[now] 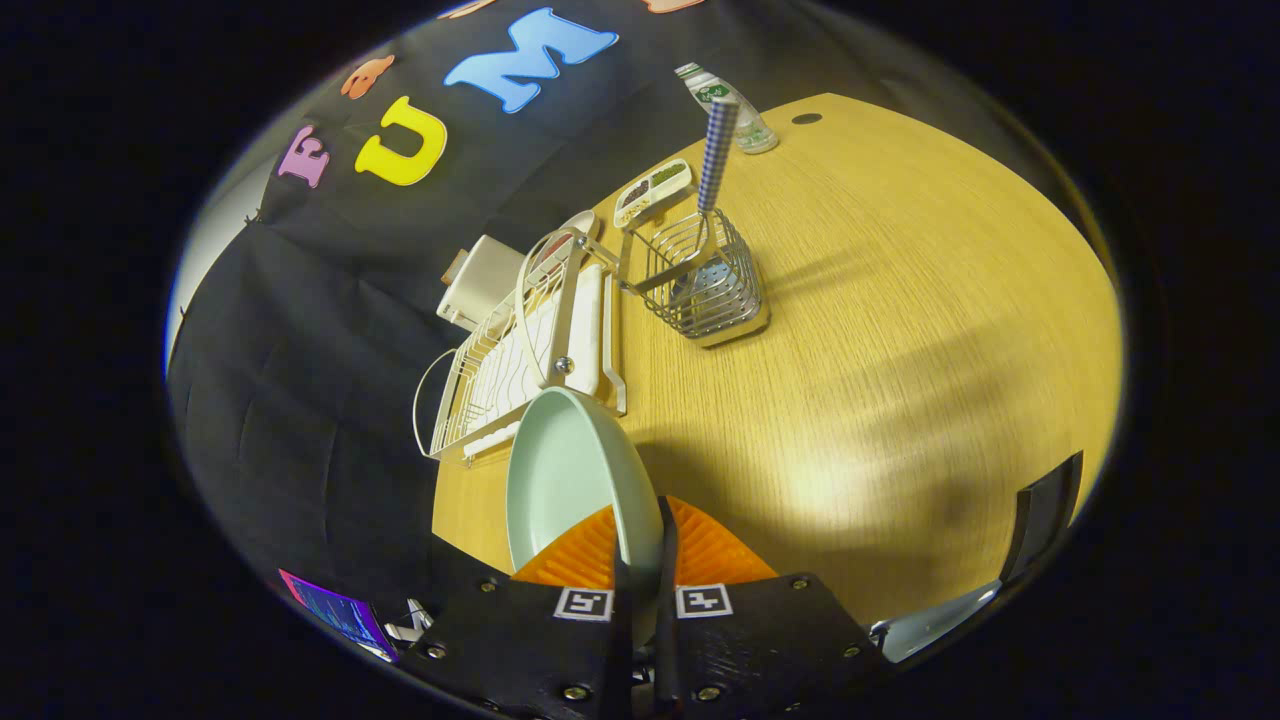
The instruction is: Take the plate from the dish rack, then take the spoon from the basket and place it into the plate.
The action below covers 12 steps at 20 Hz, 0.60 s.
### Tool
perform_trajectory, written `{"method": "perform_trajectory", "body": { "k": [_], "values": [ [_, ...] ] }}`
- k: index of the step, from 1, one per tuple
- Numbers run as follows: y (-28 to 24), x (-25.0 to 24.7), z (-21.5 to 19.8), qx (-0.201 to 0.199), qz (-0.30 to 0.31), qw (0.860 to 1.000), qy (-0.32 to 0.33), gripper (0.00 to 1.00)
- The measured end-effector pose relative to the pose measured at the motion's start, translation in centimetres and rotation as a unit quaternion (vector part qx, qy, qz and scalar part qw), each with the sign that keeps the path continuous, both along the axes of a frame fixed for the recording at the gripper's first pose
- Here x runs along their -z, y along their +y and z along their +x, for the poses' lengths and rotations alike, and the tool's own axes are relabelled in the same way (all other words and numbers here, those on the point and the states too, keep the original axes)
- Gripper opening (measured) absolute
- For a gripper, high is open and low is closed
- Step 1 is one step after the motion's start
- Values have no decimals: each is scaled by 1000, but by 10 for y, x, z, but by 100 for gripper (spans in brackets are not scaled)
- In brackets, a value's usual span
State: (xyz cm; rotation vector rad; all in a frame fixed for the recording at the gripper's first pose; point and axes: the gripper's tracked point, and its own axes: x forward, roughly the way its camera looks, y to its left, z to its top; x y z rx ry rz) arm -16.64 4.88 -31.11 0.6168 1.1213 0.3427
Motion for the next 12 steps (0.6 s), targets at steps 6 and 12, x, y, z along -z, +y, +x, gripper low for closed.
{"method": "perform_trajectory", "body": {
  "k": [6,12],
  "values": [
    [-4,30,-1,23,27,999,26,9],
    [-6,48,0,37,47,997,43,9]
  ]
}}
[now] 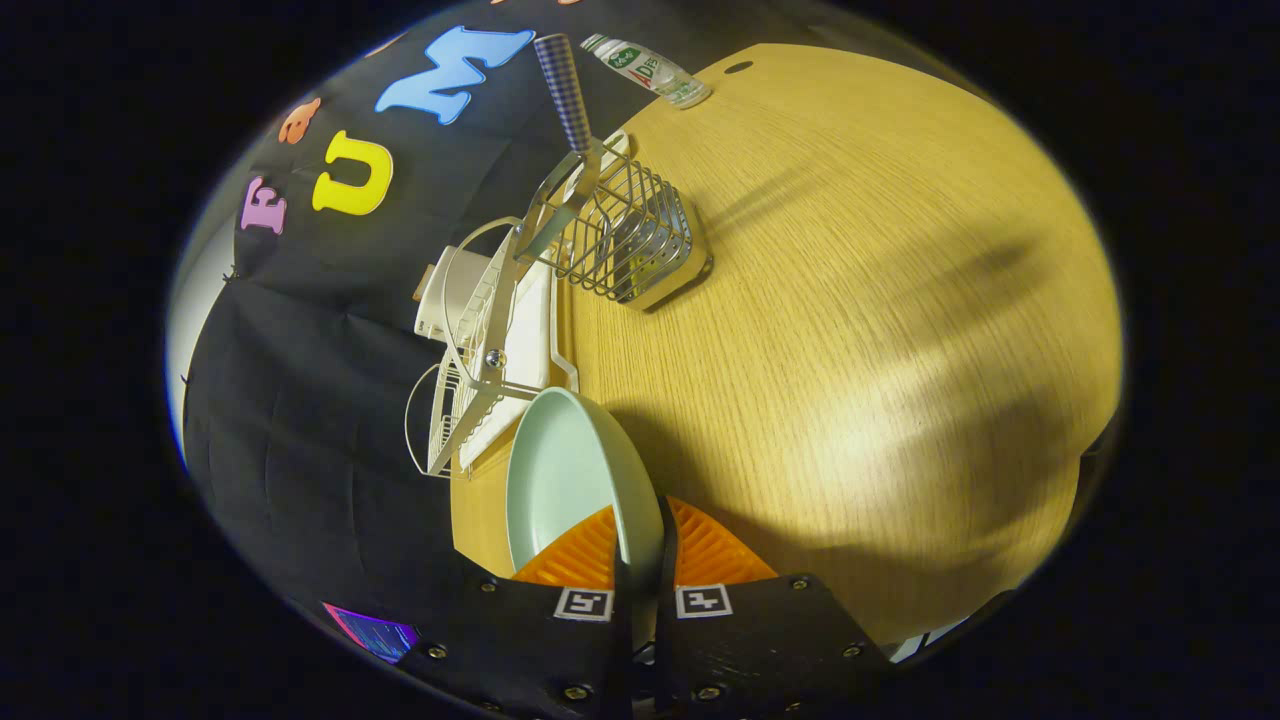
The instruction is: Take the plate from the dish rack, then take the spoon from the basket and place it into the plate.
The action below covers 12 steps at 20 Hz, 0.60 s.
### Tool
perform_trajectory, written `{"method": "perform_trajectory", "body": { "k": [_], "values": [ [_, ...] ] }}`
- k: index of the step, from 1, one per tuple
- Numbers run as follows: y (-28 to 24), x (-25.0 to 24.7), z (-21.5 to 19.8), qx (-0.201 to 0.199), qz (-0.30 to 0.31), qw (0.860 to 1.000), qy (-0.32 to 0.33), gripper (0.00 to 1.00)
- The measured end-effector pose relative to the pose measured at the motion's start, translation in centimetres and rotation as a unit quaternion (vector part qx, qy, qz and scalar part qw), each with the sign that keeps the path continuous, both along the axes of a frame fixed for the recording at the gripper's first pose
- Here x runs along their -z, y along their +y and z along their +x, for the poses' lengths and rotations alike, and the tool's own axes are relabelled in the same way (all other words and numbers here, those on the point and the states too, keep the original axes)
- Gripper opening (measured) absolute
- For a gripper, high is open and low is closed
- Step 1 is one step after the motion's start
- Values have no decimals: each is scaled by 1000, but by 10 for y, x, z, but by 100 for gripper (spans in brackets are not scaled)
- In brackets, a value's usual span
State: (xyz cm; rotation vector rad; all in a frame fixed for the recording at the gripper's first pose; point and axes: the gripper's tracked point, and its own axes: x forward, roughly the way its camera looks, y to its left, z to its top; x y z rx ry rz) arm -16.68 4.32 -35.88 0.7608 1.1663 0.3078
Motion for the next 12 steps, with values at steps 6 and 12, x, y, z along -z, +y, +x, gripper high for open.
{"method": "perform_trajectory", "body": {
  "k": [6,12],
  "values": [
    [-2,11,9,15,15,1000,-3,9],
    [-4,11,11,3,-2,1000,-14,10]
  ]
}}
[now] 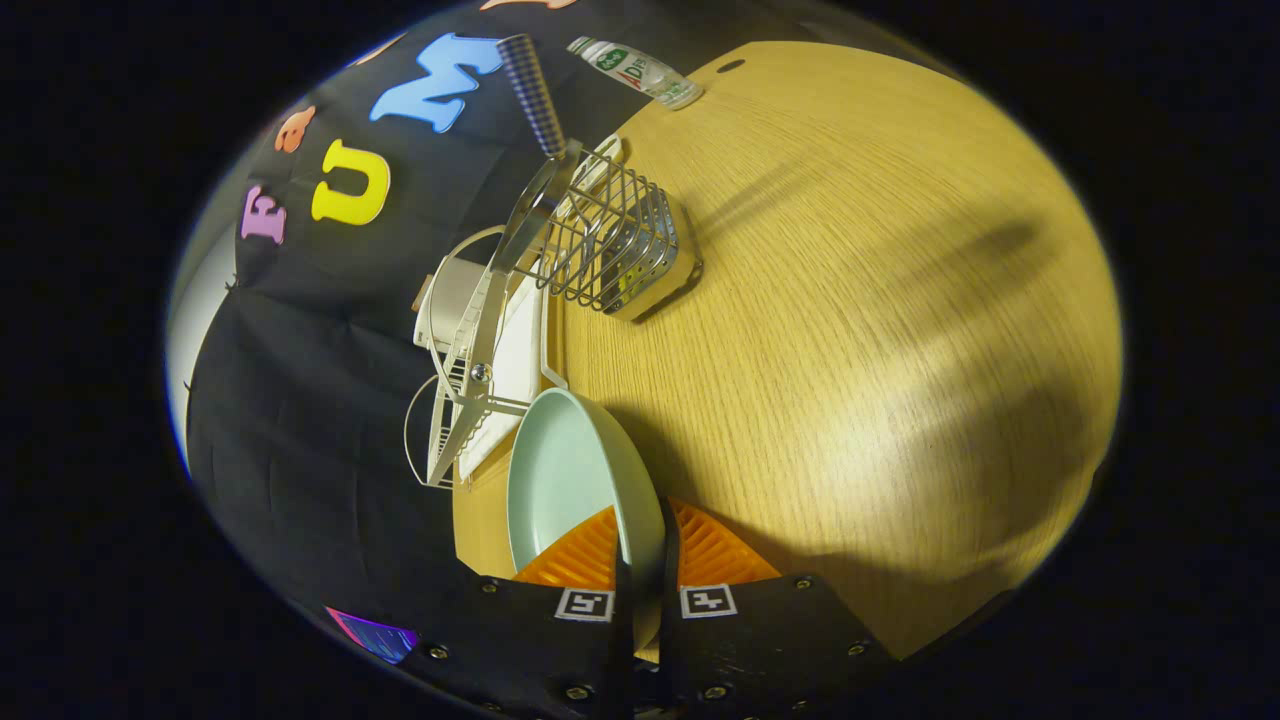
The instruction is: Take the plate from the dish rack, then take the spoon from the basket and place it into the plate.
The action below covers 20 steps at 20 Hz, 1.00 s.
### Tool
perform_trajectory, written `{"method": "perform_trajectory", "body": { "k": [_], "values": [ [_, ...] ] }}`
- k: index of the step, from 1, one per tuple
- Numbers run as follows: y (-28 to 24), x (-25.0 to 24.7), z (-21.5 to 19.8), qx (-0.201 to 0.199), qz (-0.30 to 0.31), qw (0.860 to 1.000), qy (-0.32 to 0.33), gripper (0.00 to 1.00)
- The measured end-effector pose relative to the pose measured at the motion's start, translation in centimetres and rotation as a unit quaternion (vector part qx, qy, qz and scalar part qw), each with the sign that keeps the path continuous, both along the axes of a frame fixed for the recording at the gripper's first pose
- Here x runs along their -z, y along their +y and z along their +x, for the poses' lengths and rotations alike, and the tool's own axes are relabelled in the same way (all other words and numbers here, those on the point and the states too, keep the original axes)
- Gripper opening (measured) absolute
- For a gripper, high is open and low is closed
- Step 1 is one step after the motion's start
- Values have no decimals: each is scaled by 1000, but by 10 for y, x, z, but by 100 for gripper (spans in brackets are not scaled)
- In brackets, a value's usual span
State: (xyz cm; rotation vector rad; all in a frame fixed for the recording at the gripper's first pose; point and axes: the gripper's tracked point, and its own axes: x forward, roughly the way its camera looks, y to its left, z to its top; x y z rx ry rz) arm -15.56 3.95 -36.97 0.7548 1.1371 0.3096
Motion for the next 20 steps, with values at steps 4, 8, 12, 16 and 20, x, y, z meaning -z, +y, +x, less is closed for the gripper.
{"method": "perform_trajectory", "body": {
  "k": [4,8,12,16,20],
  "values": [
    [1,2,7,13,-5,1000,-9,15],
    [-24,-7,10,10,-101,991,-83,26],
    [-57,-59,29,-7,-212,941,-265,44],
    [-78,-124,48,19,-248,877,-411,44],
    [-99,-165,90,48,-264,833,-484,44]
  ]
}}
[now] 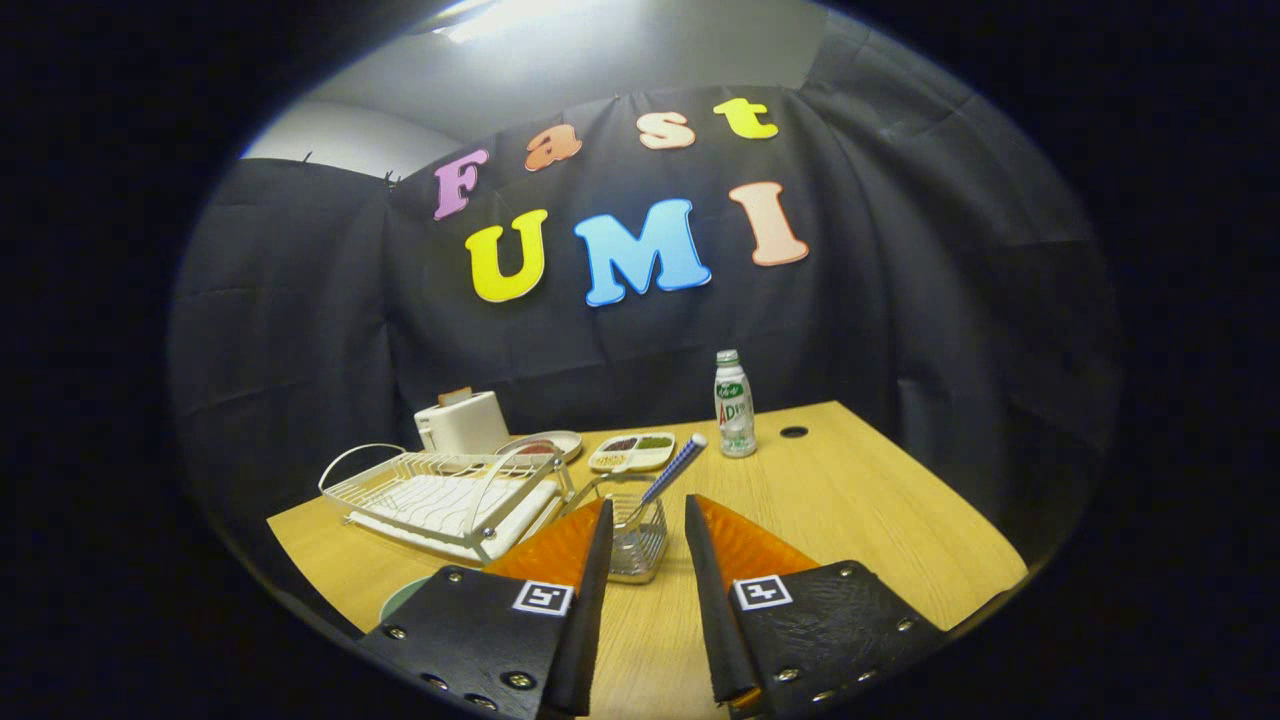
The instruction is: Take the plate from the dish rack, then take the spoon from the basket and place it into the plate.
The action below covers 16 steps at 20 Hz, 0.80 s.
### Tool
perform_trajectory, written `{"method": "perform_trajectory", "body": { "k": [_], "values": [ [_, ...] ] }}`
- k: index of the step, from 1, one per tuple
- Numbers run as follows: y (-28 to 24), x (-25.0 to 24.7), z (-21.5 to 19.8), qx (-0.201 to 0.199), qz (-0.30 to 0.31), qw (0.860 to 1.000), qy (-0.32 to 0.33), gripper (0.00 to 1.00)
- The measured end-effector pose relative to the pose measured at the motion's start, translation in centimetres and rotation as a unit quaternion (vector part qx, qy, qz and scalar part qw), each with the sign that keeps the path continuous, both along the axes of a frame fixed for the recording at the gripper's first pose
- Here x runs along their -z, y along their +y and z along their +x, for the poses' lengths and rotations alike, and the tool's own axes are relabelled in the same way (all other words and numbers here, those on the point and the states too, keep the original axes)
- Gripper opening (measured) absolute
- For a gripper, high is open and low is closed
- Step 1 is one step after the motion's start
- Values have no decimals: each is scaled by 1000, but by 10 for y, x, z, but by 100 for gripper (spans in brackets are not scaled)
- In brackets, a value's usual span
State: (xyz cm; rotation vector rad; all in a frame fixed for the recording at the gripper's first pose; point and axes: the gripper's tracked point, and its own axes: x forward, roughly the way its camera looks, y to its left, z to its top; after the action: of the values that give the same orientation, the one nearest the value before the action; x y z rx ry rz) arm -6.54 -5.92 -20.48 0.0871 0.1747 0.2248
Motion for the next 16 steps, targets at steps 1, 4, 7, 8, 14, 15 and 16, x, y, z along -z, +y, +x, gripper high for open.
{"method": "perform_trajectory", "body": {
  "k": [1,4,7,8,14,15,16],
  "values": [
    [-3,-3,11,3,1,1000,-11,44],
    [-8,3,36,12,12,1000,-23,44],
    [-10,14,50,20,13,999,-25,44],
    [-7,16,54,17,19,999,-23,44],
    [-3,33,79,23,50,998,-12,44],
    [-2,34,84,24,51,998,-13,44],
    [1,32,87,21,52,998,-15,44]
  ]
}}
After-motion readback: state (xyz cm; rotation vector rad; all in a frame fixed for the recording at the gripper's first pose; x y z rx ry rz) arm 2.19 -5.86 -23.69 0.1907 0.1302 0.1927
